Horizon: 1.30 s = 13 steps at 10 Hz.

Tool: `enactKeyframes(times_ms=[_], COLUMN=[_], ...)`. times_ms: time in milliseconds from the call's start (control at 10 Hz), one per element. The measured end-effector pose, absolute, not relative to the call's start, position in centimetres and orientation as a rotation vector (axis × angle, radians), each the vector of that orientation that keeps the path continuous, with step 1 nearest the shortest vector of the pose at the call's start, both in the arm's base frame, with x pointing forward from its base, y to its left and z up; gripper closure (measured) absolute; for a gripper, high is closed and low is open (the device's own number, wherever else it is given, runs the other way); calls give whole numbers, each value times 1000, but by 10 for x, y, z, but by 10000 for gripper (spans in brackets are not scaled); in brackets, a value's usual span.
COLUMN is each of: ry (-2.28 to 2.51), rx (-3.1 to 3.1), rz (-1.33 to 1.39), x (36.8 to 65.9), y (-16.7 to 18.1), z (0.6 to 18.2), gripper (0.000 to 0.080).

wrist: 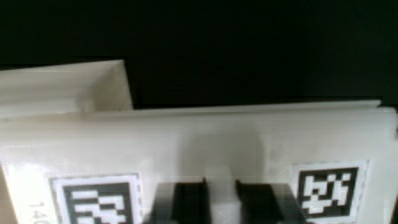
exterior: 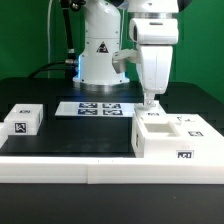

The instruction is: Assemble cabinet

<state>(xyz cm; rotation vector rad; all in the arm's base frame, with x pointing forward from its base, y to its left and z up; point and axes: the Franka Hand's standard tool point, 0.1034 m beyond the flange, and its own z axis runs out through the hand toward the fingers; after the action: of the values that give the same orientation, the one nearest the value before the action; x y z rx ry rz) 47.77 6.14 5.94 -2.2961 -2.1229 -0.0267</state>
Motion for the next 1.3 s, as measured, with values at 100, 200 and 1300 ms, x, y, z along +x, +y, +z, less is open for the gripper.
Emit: enactKeyframes(times_ms=[100,200,1300], ry=[-2123,-2123,-2169], rx=[-2296,-2296,-2273], rz=[-27,-27,-81], x=[478,478,534], y=[61,61,57], z=[59,59,62], gripper=[730,730,729])
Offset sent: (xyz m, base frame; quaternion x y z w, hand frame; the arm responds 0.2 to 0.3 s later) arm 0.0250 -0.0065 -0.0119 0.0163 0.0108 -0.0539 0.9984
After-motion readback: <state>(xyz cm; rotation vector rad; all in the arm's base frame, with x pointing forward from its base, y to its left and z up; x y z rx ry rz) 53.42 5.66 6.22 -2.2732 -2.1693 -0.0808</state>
